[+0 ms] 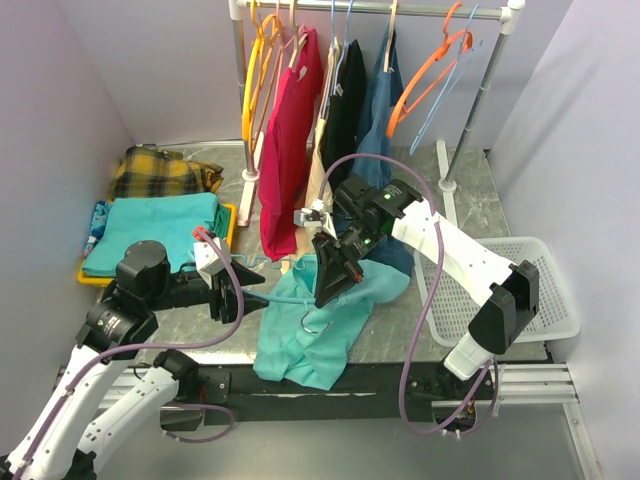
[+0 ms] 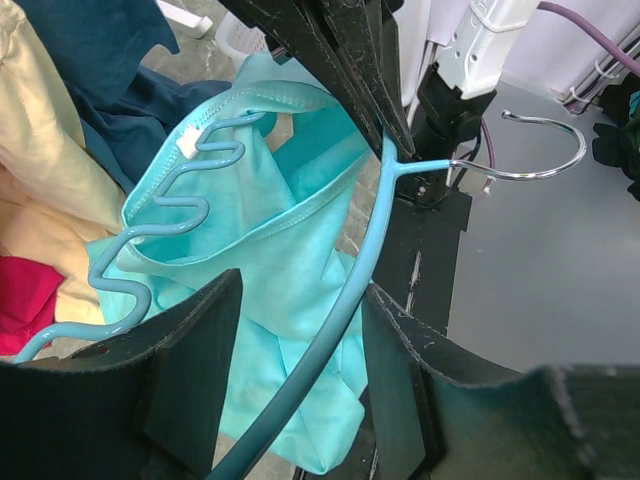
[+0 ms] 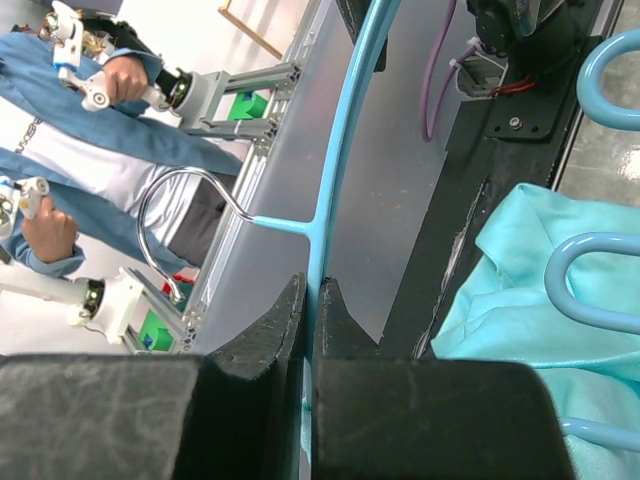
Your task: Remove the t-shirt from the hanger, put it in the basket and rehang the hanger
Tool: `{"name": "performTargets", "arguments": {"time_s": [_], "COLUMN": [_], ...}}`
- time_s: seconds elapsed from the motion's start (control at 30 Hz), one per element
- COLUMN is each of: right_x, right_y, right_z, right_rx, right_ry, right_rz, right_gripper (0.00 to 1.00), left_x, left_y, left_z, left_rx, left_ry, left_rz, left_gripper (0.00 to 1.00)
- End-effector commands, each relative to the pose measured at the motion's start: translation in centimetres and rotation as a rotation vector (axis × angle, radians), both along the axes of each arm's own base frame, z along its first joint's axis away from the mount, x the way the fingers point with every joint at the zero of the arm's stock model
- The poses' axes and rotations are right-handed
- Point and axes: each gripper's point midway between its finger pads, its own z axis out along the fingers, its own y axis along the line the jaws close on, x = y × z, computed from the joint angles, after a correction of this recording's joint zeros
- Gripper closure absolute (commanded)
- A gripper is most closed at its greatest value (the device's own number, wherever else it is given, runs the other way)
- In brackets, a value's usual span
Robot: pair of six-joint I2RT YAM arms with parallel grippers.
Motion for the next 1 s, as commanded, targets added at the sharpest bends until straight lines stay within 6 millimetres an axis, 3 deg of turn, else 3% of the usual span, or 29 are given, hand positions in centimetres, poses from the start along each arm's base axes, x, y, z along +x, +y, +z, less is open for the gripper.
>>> {"name": "performTargets", "arguments": {"time_s": [0.0, 0.23, 0.33, 0.5, 0.57, 0.77, 0.87, 0.93, 0.97], "right_x": [-2.4, -2.4, -2.1, -0.9, -0.3, 3.5, 4.8, 5.8, 7.9], "right_y": [-0.9, -1.1, -1.2, -1.1, -0.8, 0.3, 0.1, -0.3, -0.7], "right_z": [6.6, 7.5, 7.8, 7.4, 7.5, 7.5, 7.3, 6.8, 6.0], "right_rx": [0.238, 0.264, 0.278, 0.206, 0.175, 0.103, 0.052, 0.006, -0.054], "right_ry": [0.084, 0.046, -0.005, -0.101, -0.123, -0.27, -0.316, -0.338, -0.386], "right_rz": [0.061, 0.058, 0.049, -0.001, -0.036, -0.34, -0.442, -0.518, -0.636], "right_gripper": [1.0, 1.0, 0.84, 0.76, 0.68, 0.5, 0.47, 0.47, 0.47], "left_x": [-0.4, -0.7, -0.9, -1.9, -2.2, -2.6, -1.9, -0.4, 0.2], "left_y": [-0.2, 0.0, 0.2, 0.7, 0.8, 1.1, 1.1, 1.6, 1.9], "left_z": [0.8, 1.4, 1.9, 2.5, 2.6, 2.8, 3.2, 3.8, 4.3], "left_rx": [-0.021, -0.021, -0.021, -0.019, -0.022, -0.027, -0.032, -0.05, -0.057], "left_ry": [-0.074, -0.067, -0.065, -0.065, -0.067, -0.077, -0.093, -0.057, -0.061], "left_rz": [-0.04, -0.034, -0.031, -0.025, -0.031, -0.026, 0.003, 0.118, 0.159], "left_gripper": [0.99, 0.99, 0.99, 0.99, 0.99, 0.99, 0.99, 0.99, 0.99]}}
